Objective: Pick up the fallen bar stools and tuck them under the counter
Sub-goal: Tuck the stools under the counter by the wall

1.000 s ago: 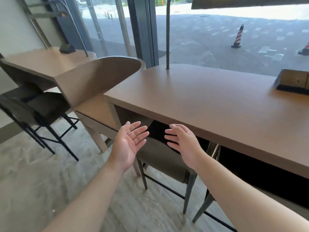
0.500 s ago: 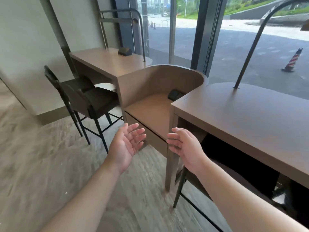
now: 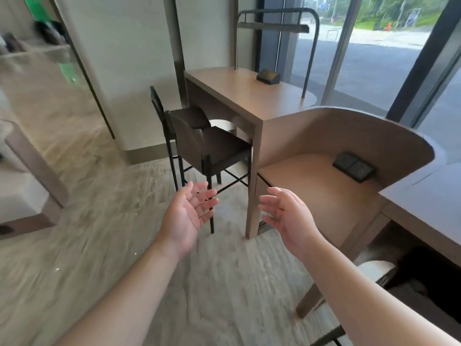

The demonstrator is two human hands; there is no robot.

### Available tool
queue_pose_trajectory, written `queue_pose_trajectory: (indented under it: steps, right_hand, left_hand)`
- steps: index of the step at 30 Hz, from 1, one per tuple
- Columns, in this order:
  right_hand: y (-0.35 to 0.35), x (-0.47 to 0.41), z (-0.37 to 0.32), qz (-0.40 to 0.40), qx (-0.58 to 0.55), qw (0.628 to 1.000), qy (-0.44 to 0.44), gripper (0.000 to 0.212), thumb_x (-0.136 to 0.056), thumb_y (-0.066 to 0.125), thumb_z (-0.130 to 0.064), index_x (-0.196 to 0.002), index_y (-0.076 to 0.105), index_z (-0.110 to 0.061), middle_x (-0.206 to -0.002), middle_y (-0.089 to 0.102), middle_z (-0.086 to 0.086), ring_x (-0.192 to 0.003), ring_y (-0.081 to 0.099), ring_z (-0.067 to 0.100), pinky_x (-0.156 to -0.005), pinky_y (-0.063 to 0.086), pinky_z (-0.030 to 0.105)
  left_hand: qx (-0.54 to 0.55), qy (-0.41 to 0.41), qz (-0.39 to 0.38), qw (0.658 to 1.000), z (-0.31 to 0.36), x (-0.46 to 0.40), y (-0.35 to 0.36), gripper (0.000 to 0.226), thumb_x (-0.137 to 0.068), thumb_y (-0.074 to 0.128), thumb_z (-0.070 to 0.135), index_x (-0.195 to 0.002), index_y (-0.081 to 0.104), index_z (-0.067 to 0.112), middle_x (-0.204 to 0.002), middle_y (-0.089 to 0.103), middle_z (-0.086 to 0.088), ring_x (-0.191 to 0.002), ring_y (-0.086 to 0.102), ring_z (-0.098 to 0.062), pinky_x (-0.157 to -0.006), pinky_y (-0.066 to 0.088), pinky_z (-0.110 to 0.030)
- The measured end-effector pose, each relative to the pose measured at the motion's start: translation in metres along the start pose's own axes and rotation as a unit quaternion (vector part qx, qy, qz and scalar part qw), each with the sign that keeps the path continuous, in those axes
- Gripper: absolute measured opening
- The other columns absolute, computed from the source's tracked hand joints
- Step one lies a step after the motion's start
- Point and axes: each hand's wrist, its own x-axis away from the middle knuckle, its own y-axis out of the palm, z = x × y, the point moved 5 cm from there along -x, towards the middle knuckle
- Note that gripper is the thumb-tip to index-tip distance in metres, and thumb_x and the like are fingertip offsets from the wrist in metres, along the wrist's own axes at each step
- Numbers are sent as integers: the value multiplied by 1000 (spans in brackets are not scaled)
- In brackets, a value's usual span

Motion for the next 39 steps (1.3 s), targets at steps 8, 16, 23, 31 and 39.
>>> queue_pose_trajectory:
  steps: [8, 16, 23, 31, 39]
  right_hand:
    - [70, -106, 14, -40, -7, 999, 19, 40, -72, 68, -40, -105, 69, -17, -103, 75, 9, -90, 72, 25, -68, 55, 31]
    - [152, -250, 13, -79, -33, 995, 43, 42, -71, 64, -36, -109, 70, -18, -100, 76, 7, -90, 73, 23, -64, 57, 27]
    - [226, -352, 2, -135, -16, 990, 39, 34, -80, 62, -34, -110, 69, -20, -103, 75, 7, -97, 72, 25, -81, 60, 37]
    - [306, -426, 3, -157, -5, 987, 43, 24, -88, 63, -27, -108, 70, -17, -100, 76, 9, -94, 73, 26, -70, 58, 30]
    - [410, -507, 38, -141, 33, 989, 41, 18, -96, 56, -20, -107, 70, -17, -99, 76, 9, -95, 72, 26, -82, 60, 39]
  left_hand:
    - [-7, 17, 45, 999, 31, -81, -62, 42, -93, 48, 43, -117, 63, 13, -109, 71, -11, -93, 68, -23, -79, 48, -36]
    - [-35, 22, 108, 993, 80, -197, -99, 36, -97, 44, 39, -113, 64, 15, -105, 71, -9, -91, 68, -21, -78, 47, -36]
    - [-57, 51, 121, 990, 131, -282, -122, 37, -94, 46, 40, -115, 64, 14, -105, 72, -9, -92, 68, -21, -78, 48, -35]
    - [-45, 66, 133, 988, 175, -361, -173, 39, -93, 48, 41, -117, 63, 14, -107, 71, -9, -93, 68, -21, -80, 47, -36]
    - [-24, 60, 124, 990, 218, -461, -276, 50, -82, 57, 48, -117, 64, 15, -111, 71, -11, -98, 68, -23, -83, 47, -39]
